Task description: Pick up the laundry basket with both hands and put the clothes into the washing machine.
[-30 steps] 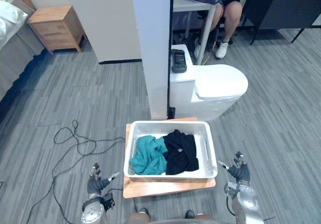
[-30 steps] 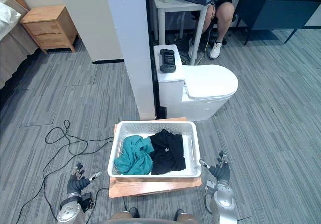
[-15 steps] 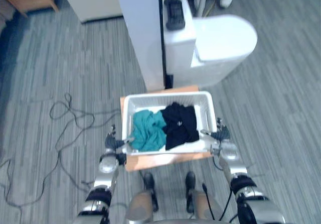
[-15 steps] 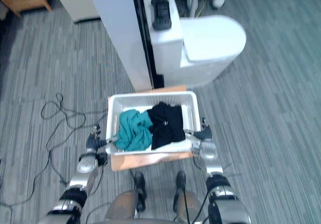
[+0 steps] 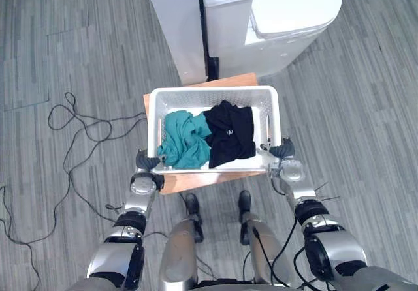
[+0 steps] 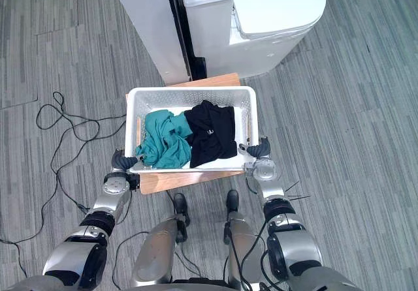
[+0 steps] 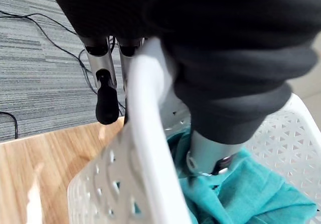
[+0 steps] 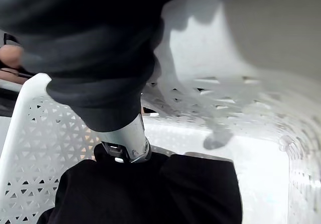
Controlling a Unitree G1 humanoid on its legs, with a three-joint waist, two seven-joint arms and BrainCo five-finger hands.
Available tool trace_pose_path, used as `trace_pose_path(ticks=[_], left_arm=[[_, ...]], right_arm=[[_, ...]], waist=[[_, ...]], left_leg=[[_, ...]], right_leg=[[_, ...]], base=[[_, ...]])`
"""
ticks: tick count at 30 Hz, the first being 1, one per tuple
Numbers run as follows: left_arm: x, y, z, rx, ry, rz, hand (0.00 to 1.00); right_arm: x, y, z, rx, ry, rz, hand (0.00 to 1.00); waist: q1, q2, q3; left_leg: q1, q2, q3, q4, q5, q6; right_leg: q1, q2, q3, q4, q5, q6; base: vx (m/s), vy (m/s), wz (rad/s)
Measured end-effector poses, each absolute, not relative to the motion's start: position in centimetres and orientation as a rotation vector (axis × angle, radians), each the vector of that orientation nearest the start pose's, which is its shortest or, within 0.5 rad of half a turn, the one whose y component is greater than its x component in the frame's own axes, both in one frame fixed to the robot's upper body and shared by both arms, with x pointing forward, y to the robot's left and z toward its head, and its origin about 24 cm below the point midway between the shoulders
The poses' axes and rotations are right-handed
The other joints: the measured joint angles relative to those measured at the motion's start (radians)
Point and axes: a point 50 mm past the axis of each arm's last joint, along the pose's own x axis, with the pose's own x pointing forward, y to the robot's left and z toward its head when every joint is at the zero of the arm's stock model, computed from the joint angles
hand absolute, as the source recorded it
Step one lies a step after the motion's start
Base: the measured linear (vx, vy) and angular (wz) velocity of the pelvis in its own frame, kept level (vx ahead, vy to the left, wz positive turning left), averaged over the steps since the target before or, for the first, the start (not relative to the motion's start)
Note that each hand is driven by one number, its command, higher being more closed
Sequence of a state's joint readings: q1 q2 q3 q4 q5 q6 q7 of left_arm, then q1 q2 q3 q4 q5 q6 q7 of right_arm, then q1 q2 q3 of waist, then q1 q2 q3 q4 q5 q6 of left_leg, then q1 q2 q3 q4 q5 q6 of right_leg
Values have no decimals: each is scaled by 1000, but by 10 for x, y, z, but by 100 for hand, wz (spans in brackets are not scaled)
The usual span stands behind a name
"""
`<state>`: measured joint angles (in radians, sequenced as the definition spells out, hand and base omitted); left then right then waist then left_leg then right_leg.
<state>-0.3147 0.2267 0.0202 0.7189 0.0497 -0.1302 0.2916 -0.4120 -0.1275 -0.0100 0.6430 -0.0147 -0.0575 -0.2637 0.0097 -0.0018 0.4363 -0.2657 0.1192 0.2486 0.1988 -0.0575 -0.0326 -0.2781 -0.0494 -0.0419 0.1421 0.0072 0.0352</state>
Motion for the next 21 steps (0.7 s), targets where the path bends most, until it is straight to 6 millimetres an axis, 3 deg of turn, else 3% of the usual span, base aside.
trace_pose_path(ticks=[5, 9, 14, 17, 19, 21], left_arm=[[249, 213, -25, 257, 237, 302, 100], [213, 209, -25, 211, 224, 293, 100], [195, 203, -29, 180, 247, 251, 100], [190, 202, -23, 161, 227, 255, 100], [190, 199, -20, 146, 210, 255, 100], [192, 197, -17, 148, 197, 245, 100]], right_arm=[[288, -179, 15, -186, 107, -222, 100], [256, -183, 14, -209, 80, -216, 100], [231, -189, 7, -229, 104, -222, 100], [229, -190, 11, -227, 88, -218, 100], [227, -193, 17, -243, 63, -219, 100], [225, -195, 22, -248, 43, -224, 100]], waist=[[-10, -5, -5], [-23, -23, -79], [-28, -23, -170], [-30, -23, -184], [-37, -10, -191], [-47, -4, -202]], left_leg=[[82, -3, 2, -26, -19, -1], [124, 0, 10, -27, -44, -8], [182, 3, 32, -36, -60, -14], [203, -2, -22, -11, -71, -17], [201, -6, -110, 14, -102, -22], [198, 0, -82, 24, -128, -27]], right_leg=[[86, 4, 9, -41, 0, 1], [139, 8, 19, -80, -1, 3], [195, 12, 41, -110, -2, 4], [203, 17, 92, -108, 3, 7], [192, 26, 139, -108, 13, 14], [165, 37, 194, -109, 35, 20]], base=[[104, 18, -6], [75, 12, -8], [59, 13, -13], [3, -3, -49], [-47, 12, -73], [-64, 78, -91]])
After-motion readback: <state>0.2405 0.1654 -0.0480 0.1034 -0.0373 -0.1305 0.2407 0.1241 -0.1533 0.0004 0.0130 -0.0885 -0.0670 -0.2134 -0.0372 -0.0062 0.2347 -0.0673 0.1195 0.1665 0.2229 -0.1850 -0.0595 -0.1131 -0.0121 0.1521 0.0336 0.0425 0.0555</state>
